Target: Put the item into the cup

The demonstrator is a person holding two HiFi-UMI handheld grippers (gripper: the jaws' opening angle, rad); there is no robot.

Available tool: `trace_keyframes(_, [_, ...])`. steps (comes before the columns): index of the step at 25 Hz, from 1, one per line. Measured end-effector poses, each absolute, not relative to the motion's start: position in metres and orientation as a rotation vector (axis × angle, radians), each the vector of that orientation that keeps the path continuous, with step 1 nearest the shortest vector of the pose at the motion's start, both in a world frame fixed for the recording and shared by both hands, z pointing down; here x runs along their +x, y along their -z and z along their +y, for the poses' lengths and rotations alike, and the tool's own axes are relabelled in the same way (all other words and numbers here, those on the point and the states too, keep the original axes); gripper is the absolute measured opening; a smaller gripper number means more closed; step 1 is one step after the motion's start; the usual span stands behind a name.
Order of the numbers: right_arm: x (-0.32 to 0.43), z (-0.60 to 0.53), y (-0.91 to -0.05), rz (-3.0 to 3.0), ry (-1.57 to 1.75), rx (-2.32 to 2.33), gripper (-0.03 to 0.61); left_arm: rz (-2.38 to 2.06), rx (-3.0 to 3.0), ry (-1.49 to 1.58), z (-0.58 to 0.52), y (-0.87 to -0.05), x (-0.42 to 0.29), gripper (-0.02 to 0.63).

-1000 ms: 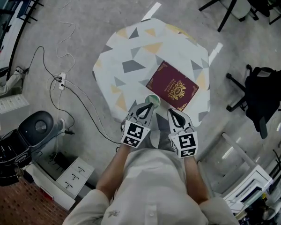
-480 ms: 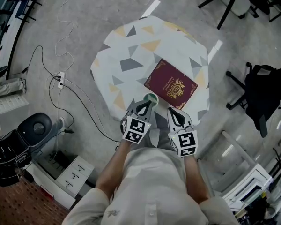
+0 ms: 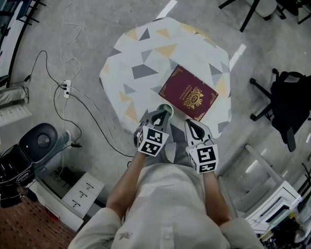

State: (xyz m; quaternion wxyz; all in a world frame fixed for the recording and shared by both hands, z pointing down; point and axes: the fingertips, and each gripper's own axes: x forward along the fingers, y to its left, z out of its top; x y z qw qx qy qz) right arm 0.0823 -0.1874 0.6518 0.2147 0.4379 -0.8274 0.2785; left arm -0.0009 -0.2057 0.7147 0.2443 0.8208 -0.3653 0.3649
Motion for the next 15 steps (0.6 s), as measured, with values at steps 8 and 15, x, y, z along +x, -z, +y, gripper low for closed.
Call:
trace_keyframes(8, [0.0832, -0.1865, -0.6519, -2.291, -0.777, 1.226, 0.008, -0.992, 2.218, -1.081, -0.2080, -0.7202, -0.0007, 0.012])
trace_keyframes(15, [0.0830, -0.1870, -0.6502, -2.290, -0.777, 1.244, 0.008, -0.961, 2.209, -1.157, -0.2087, -0.7217, 0.0008, 0.012])
